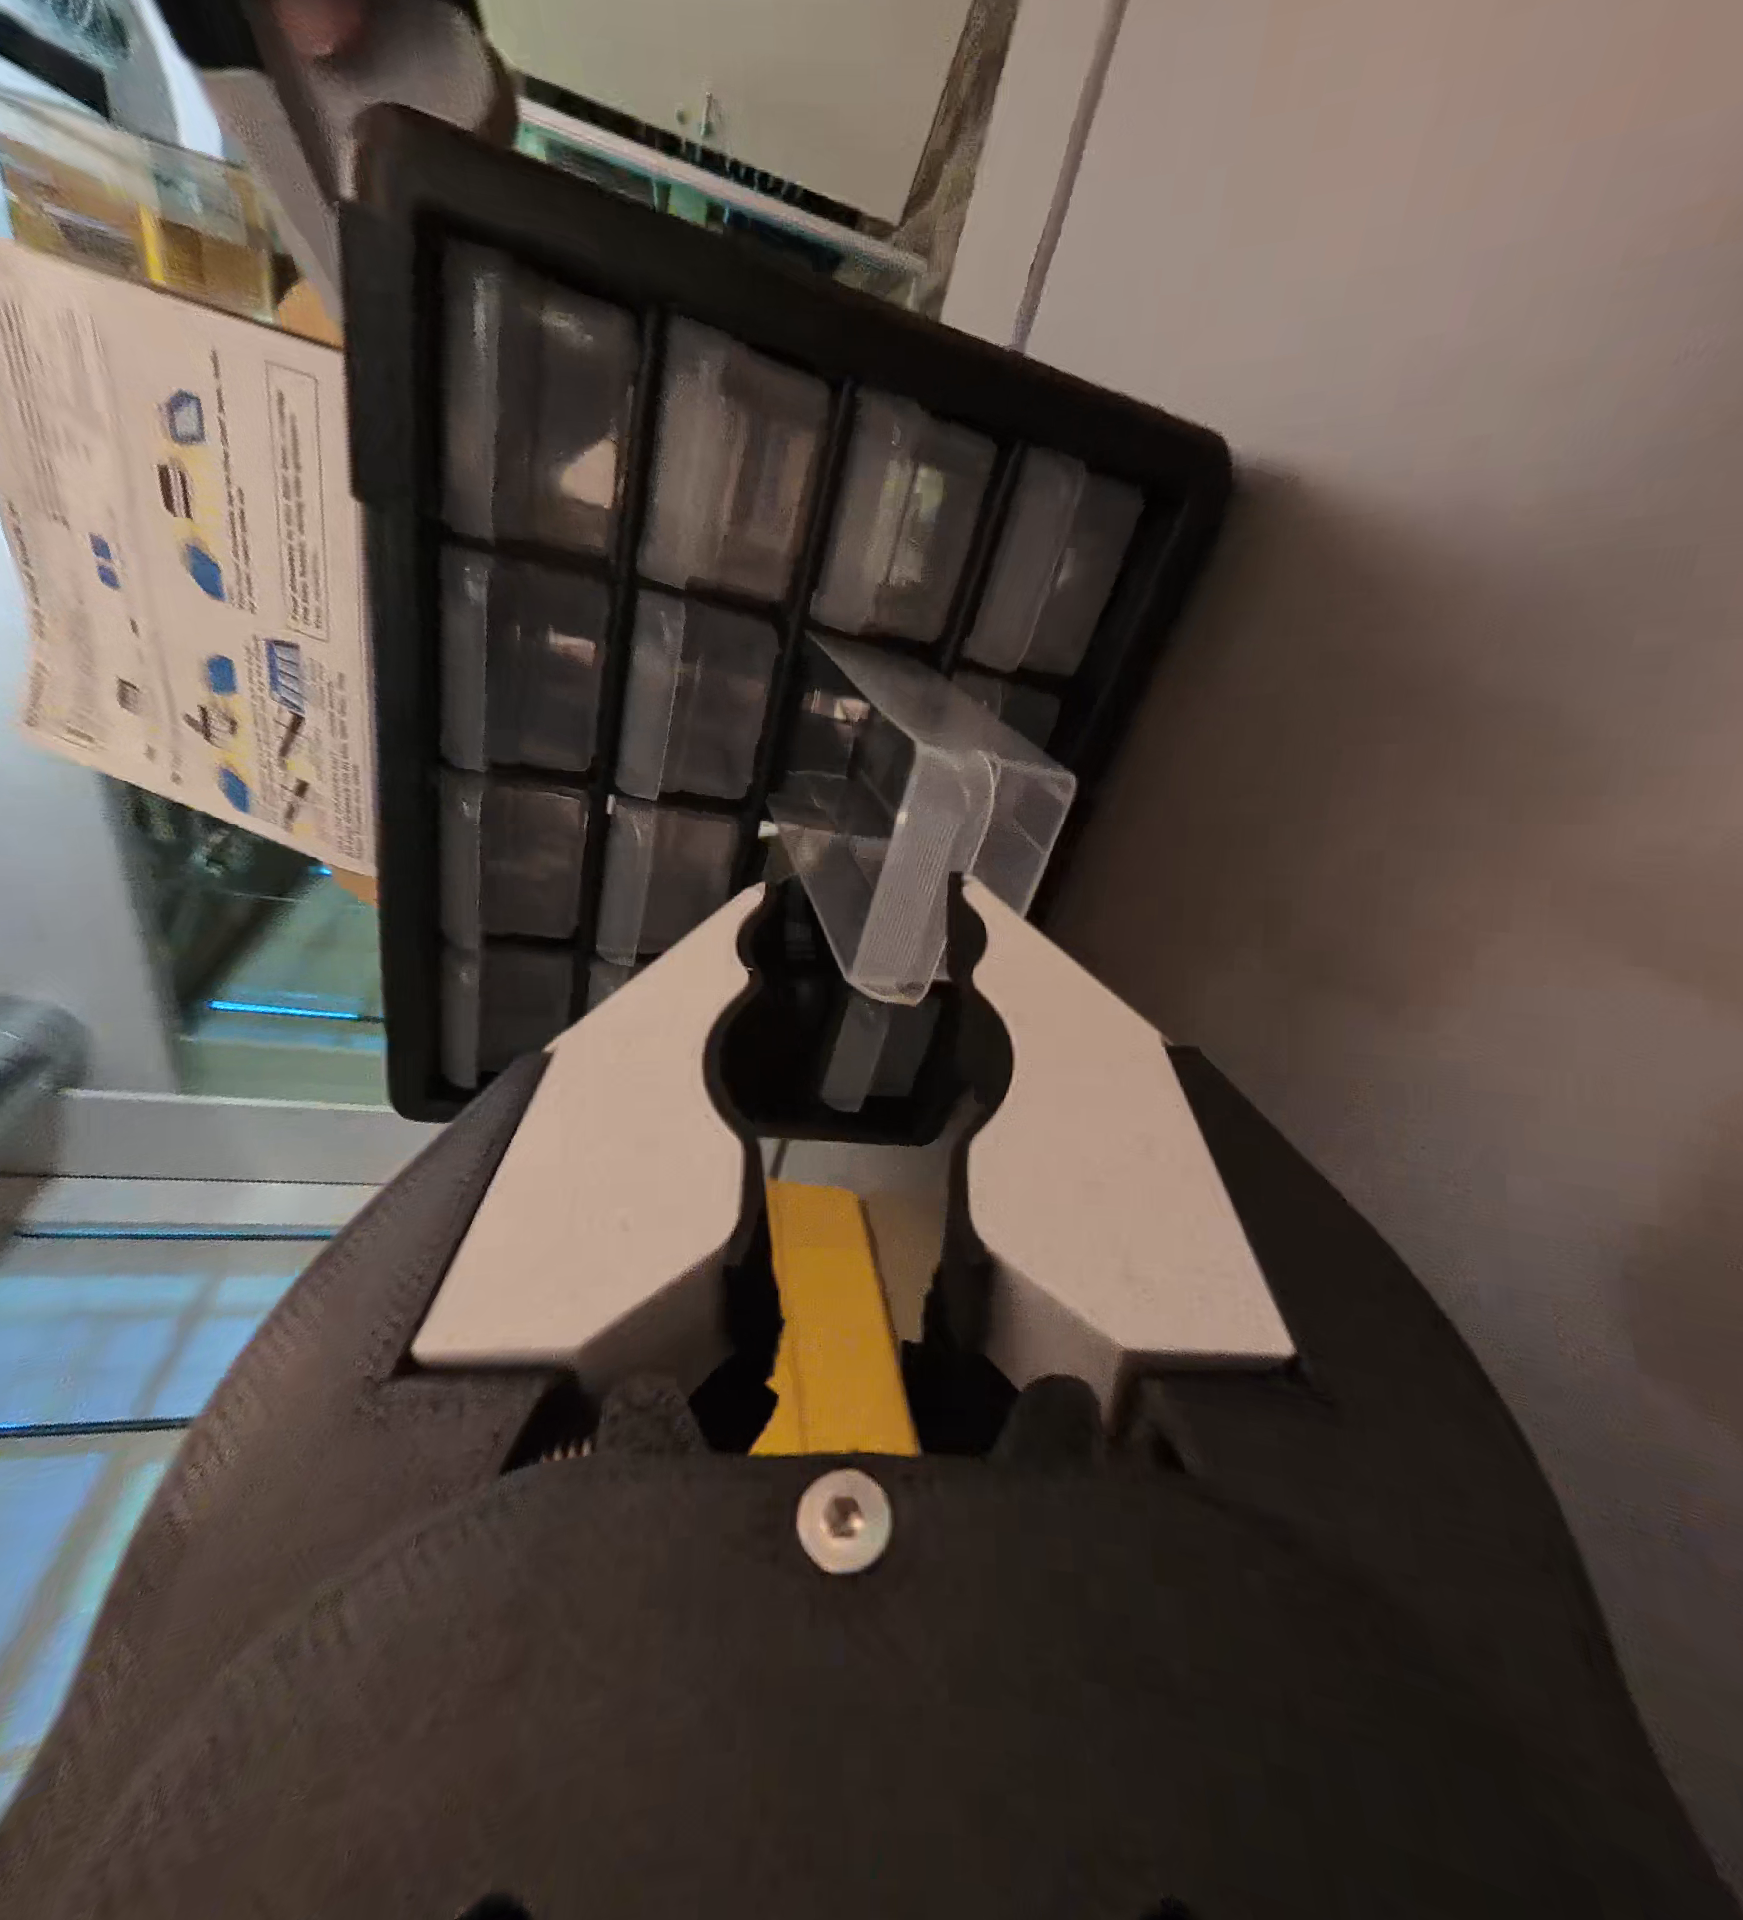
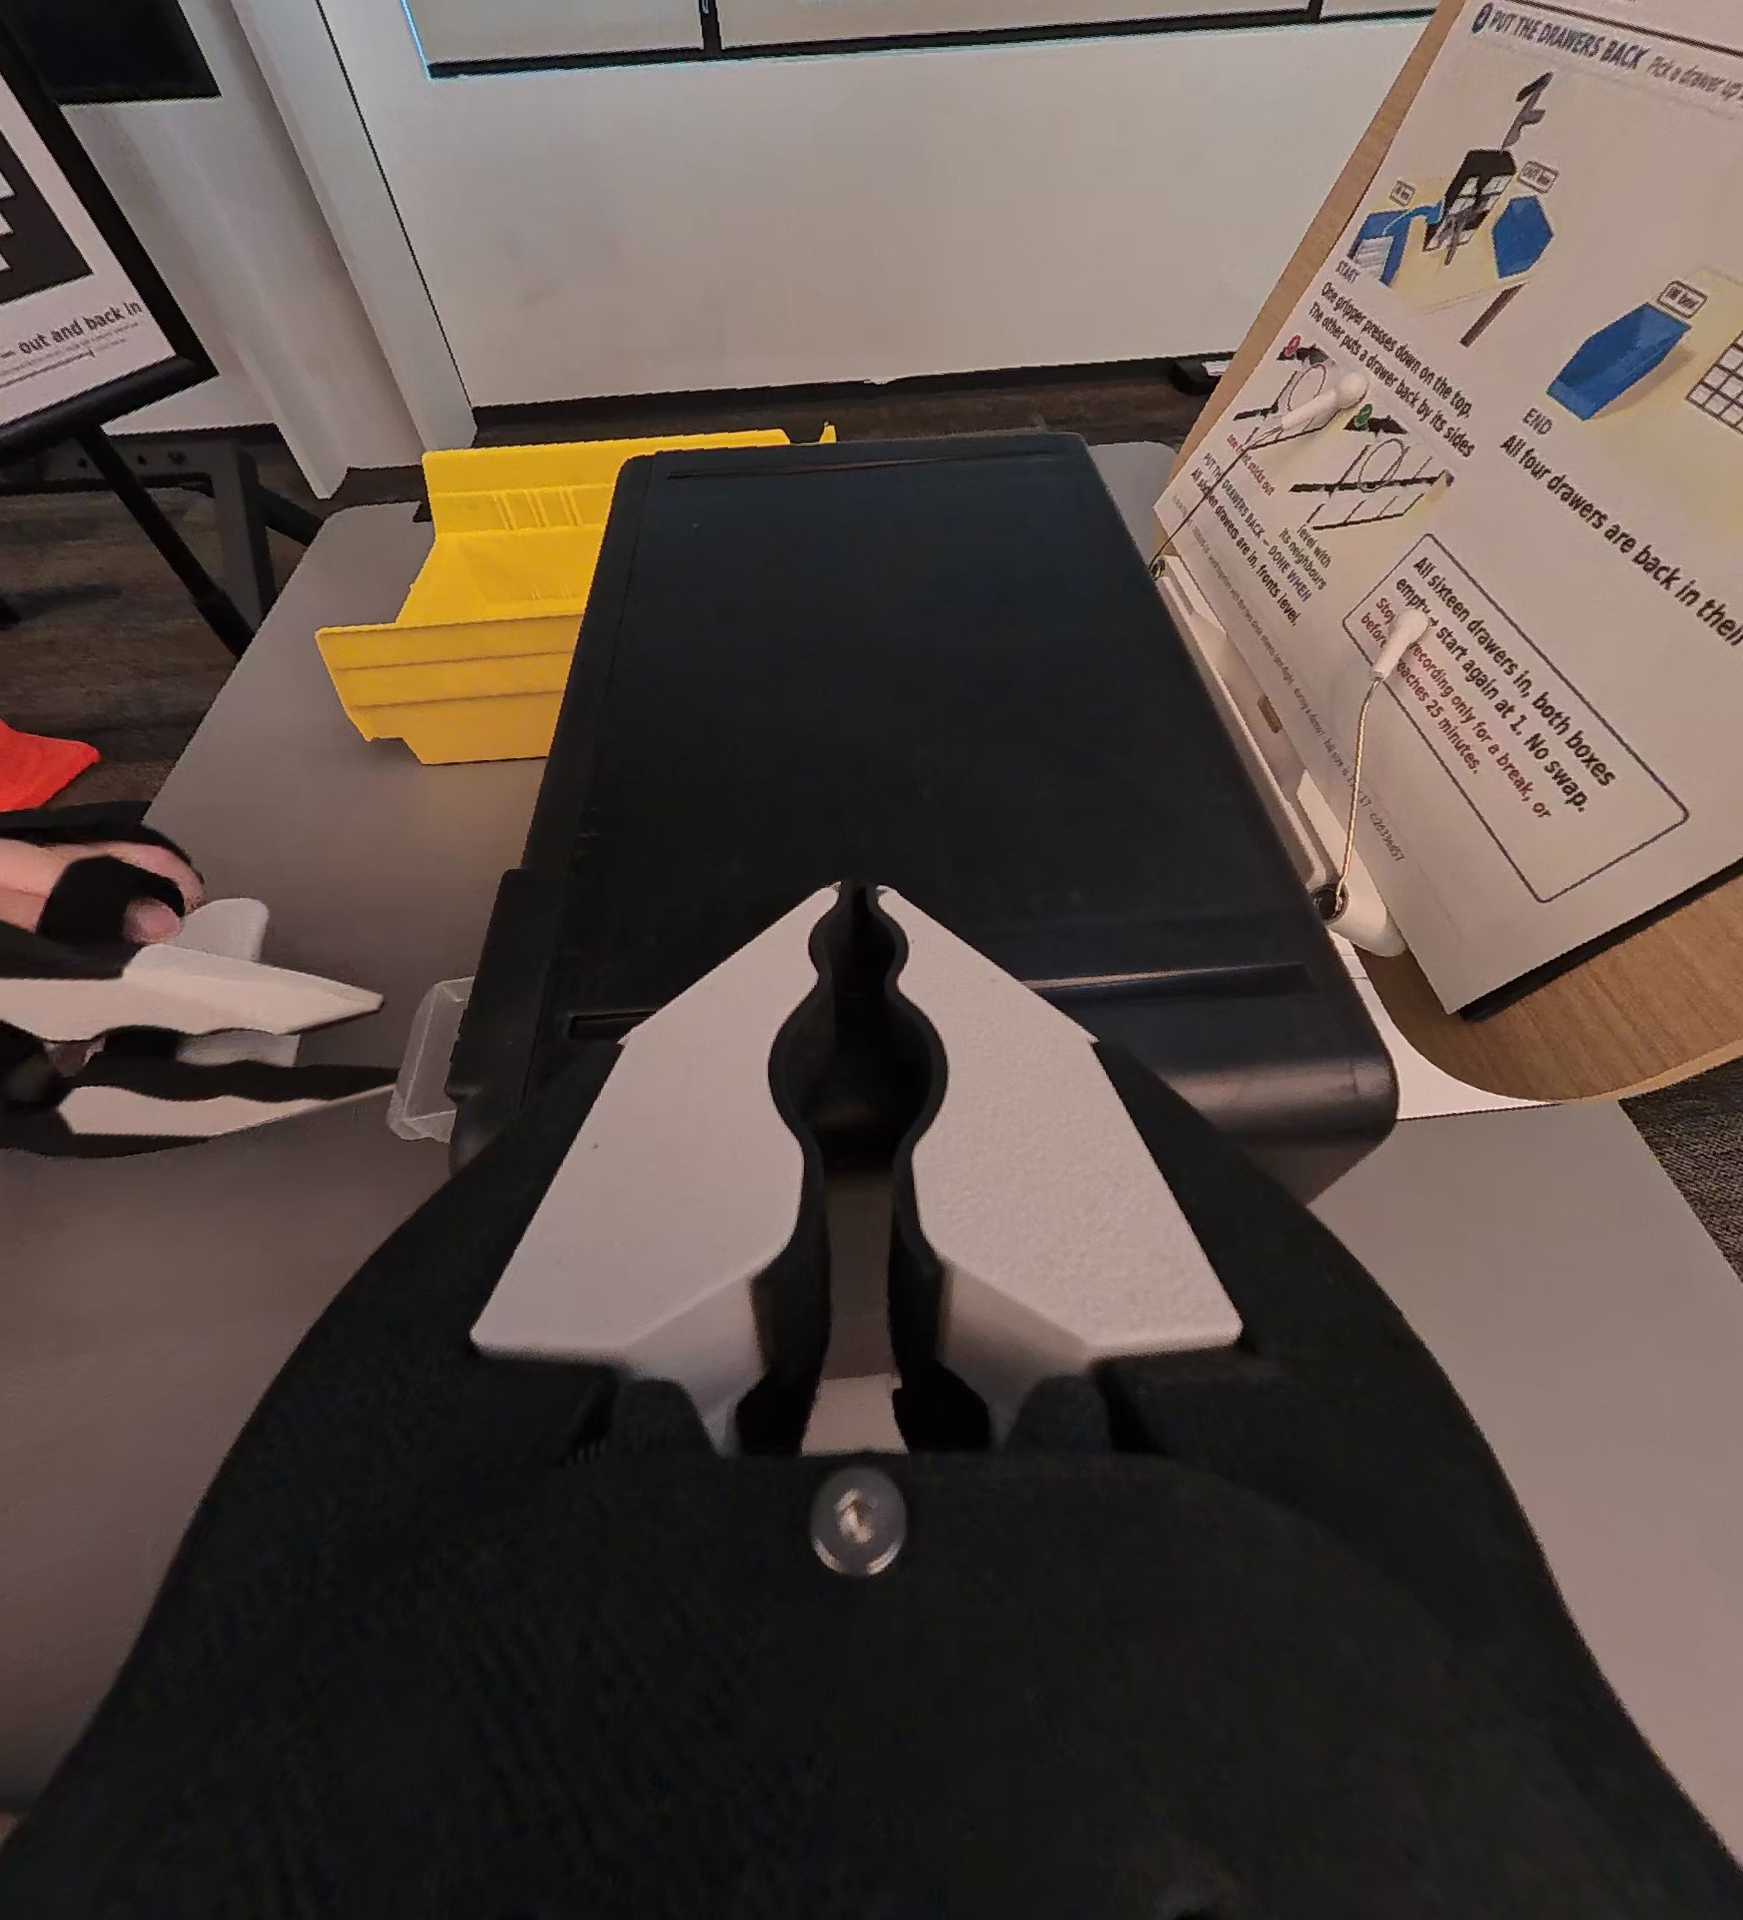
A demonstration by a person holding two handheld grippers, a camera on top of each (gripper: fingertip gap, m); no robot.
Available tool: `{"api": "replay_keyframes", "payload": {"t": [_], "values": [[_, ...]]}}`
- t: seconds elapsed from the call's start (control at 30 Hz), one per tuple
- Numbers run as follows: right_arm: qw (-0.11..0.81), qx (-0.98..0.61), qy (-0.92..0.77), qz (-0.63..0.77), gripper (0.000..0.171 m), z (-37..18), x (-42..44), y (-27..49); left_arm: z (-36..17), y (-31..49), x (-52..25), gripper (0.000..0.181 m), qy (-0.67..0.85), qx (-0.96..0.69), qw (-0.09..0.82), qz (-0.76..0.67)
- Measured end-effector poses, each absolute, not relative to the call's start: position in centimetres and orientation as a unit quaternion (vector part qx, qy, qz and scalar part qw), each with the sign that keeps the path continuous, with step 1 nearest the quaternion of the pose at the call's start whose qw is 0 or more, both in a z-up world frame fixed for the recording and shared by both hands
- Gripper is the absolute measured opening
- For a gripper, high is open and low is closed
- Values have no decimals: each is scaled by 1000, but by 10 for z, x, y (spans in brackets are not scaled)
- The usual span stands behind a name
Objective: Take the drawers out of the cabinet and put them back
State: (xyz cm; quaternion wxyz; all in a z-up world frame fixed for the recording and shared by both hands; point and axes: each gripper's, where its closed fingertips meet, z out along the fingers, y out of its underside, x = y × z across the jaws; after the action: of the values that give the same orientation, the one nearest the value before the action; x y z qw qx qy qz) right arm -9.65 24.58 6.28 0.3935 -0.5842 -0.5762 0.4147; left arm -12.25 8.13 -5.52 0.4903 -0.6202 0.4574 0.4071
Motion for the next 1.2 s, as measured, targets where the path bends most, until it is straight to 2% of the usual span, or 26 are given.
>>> {"api": "replay_keyframes", "payload": {"t": [0.13, 0.33, 0.4, 0.5, 0.6, 1.2], "values": [[394, -584, -577, 413, 0, 63, -96, 246, -62, 83, -123, 16, 473, -616, 485, 402], [392, -584, -576, 417, 0, 63, -96, 246, -65, 85, -120, 9, 487, -606, 482, 405], [393, -584, -577, 414, 0, 63, -96, 246, -68, 85, -123, 19, 487, -608, 472, 412], [393, -584, -577, 415, 0, 63, -96, 246, -70, 88, -127, 21, 481, -616, 470, 411], [392, -584, -575, 418, 0, 63, -96, 246, -65, 95, -126, 13, 472, -609, 480, 420], [391, -583, -576, 420, 0, 63, -97, 246, -61, 175, -138, 11, 442, -617, 469, 452]]}}
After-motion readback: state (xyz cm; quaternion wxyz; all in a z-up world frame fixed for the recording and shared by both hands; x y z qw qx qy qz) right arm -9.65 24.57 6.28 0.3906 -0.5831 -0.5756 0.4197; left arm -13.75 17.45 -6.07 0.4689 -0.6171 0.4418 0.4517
